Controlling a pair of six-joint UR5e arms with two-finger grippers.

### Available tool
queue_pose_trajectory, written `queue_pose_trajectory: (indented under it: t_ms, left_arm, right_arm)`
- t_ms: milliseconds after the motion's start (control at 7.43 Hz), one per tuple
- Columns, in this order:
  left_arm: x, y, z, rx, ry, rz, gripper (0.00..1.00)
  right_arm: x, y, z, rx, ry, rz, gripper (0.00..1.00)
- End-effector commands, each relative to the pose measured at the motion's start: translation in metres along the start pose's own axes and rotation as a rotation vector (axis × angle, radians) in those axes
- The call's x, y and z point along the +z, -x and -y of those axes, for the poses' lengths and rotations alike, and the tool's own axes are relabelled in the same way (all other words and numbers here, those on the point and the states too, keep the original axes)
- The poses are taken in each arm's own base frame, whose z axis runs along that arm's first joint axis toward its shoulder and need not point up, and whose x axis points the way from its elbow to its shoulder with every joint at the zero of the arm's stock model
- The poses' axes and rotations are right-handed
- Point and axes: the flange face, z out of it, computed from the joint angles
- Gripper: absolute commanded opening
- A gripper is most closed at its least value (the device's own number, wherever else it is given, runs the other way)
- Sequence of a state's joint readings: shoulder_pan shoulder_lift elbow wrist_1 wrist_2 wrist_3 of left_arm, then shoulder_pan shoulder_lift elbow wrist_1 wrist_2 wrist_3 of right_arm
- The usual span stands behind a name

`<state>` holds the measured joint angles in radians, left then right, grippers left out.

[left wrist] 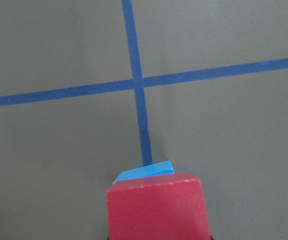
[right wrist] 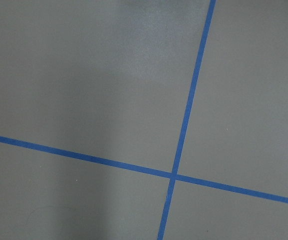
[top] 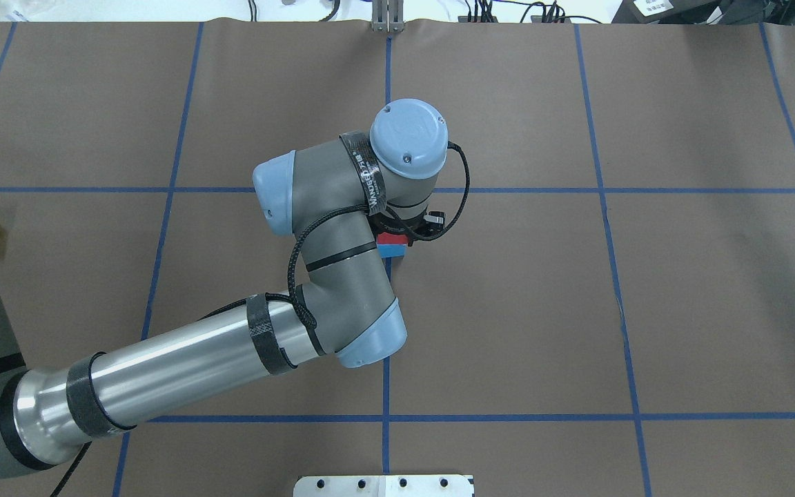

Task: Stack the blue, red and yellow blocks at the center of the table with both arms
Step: 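Lower the red cube onto the blue cube, release, withdraw left gripper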

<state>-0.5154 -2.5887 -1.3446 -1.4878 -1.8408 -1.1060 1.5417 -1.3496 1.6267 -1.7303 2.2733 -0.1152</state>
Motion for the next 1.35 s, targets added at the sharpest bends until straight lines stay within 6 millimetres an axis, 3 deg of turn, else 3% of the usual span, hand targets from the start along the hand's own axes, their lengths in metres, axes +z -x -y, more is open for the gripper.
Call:
queue_pose_trajectory:
  t_ms: [0,404,538,673,808,1212]
  left_arm:
    - [0.001,-0.004,-0.003,-0.050,-0.004,-0.019,0.91]
    - [0.007,0.005,-0.005,-0.031,-0.014,-0.040,0.93]
    - [-0.010,0.003,-0.005,0.015,-0.022,-0.061,0.98]
    - [-0.032,0.015,0.000,0.036,-0.019,-0.067,0.99]
    - [-0.056,0.045,0.005,0.082,-0.012,-0.072,0.99]
    - [-0.090,0.264,0.003,0.347,-0.019,-0.070,0.99]
  right_arm:
    - [0.000,0.000,0.001,0.000,0.000,0.000,1.00]
    - [-0.001,0.001,0.001,0.002,-0.002,0.001,1.00]
    - [0.000,0.000,0.001,0.003,-0.001,0.001,1.00]
    - [0.000,0.000,0.001,0.003,-0.001,0.001,1.00]
    - [0.000,0.000,0.001,0.003,-0.001,0.001,1.00]
    - [-0.002,0.001,0.001,0.000,-0.004,0.001,1.00]
